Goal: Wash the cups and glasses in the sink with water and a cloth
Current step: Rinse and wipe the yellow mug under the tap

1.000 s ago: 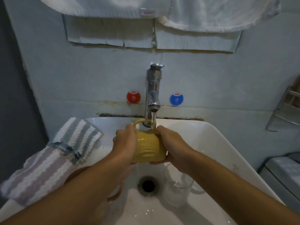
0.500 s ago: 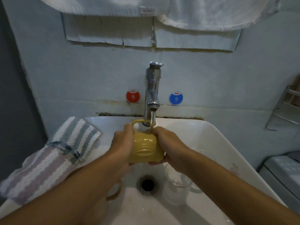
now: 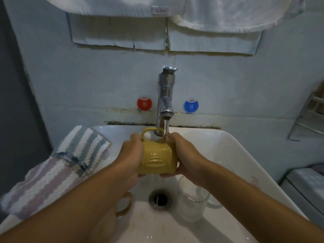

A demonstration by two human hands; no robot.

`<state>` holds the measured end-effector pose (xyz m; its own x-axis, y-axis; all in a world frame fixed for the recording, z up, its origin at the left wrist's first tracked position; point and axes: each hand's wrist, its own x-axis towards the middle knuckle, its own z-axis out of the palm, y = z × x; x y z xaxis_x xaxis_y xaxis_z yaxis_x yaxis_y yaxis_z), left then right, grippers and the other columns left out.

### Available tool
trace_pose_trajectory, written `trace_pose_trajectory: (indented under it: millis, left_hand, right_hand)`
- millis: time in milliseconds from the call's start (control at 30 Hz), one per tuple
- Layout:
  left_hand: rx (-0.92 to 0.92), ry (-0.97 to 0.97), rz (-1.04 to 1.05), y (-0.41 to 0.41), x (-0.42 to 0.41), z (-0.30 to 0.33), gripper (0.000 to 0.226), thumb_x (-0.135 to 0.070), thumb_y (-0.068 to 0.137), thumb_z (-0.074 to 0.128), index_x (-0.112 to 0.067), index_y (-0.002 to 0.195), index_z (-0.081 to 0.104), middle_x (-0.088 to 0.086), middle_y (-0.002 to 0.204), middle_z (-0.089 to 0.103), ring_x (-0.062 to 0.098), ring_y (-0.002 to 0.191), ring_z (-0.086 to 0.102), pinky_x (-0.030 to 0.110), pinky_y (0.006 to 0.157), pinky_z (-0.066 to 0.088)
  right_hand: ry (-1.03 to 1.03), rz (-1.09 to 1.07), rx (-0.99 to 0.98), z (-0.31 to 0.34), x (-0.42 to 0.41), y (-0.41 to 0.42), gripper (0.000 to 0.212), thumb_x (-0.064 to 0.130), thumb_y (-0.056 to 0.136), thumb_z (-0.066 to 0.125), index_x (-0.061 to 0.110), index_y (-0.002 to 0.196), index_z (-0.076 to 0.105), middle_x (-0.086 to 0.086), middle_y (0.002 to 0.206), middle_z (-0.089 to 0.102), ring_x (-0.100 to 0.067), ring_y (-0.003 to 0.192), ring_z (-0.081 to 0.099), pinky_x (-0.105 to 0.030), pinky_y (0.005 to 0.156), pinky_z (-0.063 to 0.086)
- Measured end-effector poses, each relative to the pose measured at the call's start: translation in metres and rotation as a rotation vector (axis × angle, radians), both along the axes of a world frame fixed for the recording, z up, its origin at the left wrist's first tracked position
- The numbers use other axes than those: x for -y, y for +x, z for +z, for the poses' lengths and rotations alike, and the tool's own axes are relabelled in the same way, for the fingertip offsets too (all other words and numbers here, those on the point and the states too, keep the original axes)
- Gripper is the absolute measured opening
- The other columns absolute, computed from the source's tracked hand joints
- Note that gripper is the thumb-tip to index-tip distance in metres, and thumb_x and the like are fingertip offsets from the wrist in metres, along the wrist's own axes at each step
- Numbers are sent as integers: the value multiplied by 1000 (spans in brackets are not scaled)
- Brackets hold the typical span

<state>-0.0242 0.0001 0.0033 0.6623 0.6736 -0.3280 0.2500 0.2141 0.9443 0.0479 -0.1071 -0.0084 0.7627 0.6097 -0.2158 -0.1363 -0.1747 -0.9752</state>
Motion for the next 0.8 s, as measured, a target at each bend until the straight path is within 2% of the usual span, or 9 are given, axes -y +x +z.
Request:
trace_pose_trajectory:
  millis: [67, 233, 333, 433, 533, 600, 700, 800]
  left_hand:
    - [3, -3, 11, 0, 0, 1, 39, -36, 104, 29, -8, 121, 51, 13, 85, 52, 28, 73, 54, 44, 74, 53]
    - [3, -15, 15, 1, 1, -1, 40, -36, 104, 29, -8, 122, 51, 14, 87, 52, 28, 77, 54, 44, 75, 53]
    - [14, -17, -2, 0, 2, -1, 38, -38, 103, 29, -11, 114, 54, 13, 86, 55, 27, 75, 56, 38, 66, 52]
    - [15, -35, -30, -1, 1, -1, 36, -41, 102, 32, -13, 108, 54, 13, 88, 58, 26, 75, 58, 36, 65, 51]
    - [17, -64, -62, -3, 1, -3, 37, -43, 101, 33, -14, 111, 56, 13, 92, 62, 27, 78, 61, 35, 61, 52]
    - [8, -74, -82, -2, 2, -5, 40, -44, 102, 32, -15, 115, 56, 14, 96, 64, 29, 82, 63, 38, 66, 55]
    - [1, -100, -107, -2, 1, -6, 39, -43, 103, 33, -16, 119, 55, 17, 101, 63, 32, 87, 65, 50, 75, 59]
    - [16, -121, -115, -3, -1, -4, 38, -43, 103, 36, -15, 120, 56, 18, 99, 63, 33, 81, 67, 51, 65, 61]
  right_hand:
    - [1, -9, 0, 0, 1, 0, 25, 40, 104, 33, 27, 104, 55, -6, 106, 61, -27, 99, 63, -50, 84, 59]
    - [-14, -9, -17, 0, 2, 0, 16, 32, 100, 41, 24, 100, 55, -6, 105, 60, -27, 98, 62, -47, 78, 60]
    - [-3, -3, -33, 1, 3, 2, 11, 30, 97, 43, 26, 100, 53, -7, 109, 57, -29, 102, 60, -45, 75, 60]
    - [7, -3, -27, 1, 3, 4, 9, 29, 96, 45, 28, 102, 51, -7, 114, 56, -31, 106, 59, -47, 80, 59]
    - [-5, -27, 7, 1, 4, 5, 11, 34, 100, 42, 29, 99, 52, -5, 107, 58, -28, 99, 61, -45, 81, 60]
    - [-44, -59, 43, 1, 5, 5, 20, 38, 104, 36, 28, 97, 52, -5, 103, 60, -25, 92, 63, -40, 73, 60]
    - [-71, -97, 83, -1, 4, 5, 24, 40, 105, 34, 27, 100, 53, -8, 106, 60, -26, 93, 63, -35, 64, 61]
    - [-74, -114, 98, 0, 5, 7, 23, 38, 106, 34, 28, 97, 52, -6, 104, 60, -25, 92, 63, -37, 66, 61]
